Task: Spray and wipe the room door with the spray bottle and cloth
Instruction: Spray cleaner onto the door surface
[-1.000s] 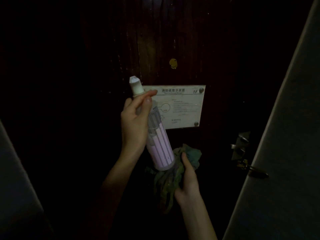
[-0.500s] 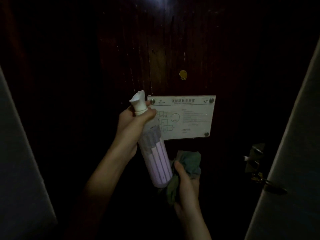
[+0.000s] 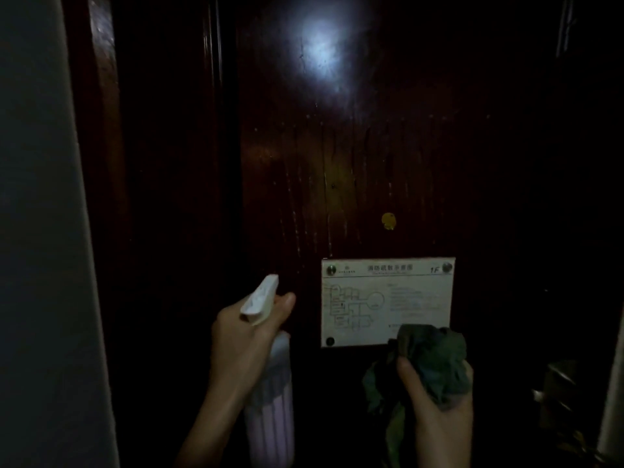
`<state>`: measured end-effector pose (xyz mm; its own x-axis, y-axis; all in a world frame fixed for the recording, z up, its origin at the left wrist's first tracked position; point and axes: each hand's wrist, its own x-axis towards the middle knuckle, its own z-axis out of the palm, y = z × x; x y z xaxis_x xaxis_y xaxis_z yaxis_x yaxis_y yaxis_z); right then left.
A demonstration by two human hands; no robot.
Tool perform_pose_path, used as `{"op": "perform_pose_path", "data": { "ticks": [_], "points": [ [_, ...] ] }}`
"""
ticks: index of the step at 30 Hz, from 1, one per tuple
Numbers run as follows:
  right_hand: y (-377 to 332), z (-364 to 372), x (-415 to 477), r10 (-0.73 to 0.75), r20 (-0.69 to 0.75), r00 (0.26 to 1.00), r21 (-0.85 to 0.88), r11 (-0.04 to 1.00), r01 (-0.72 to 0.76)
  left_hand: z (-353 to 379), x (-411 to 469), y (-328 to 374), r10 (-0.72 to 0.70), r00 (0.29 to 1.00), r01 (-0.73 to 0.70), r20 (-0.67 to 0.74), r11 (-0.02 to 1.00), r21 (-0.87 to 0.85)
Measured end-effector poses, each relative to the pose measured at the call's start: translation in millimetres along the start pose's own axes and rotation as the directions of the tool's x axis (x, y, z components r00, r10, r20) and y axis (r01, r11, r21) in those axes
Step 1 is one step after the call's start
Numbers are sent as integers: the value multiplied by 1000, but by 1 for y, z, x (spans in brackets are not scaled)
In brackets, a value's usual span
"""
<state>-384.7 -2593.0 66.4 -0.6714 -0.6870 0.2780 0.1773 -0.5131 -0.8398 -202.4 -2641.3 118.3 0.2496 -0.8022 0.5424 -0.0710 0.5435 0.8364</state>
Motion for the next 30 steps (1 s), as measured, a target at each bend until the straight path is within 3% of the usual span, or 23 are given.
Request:
{"op": "perform_pose_path", "data": {
  "ticks": [6, 20, 30],
  "points": [
    [0, -11, 4, -36, 16, 999, -77, 996, 37, -4, -8, -16, -41, 989, 47, -145, 998, 32],
    [-7, -18, -2, -17, 56, 998, -56, 998, 20, -9, -9, -2, -35, 997, 39, 63, 997, -61],
    [-7, -21, -7, -7, 110, 994, -21, 1000, 9, -9, -14, -5, -49, 999, 49, 19, 999, 3]
  ]
}}
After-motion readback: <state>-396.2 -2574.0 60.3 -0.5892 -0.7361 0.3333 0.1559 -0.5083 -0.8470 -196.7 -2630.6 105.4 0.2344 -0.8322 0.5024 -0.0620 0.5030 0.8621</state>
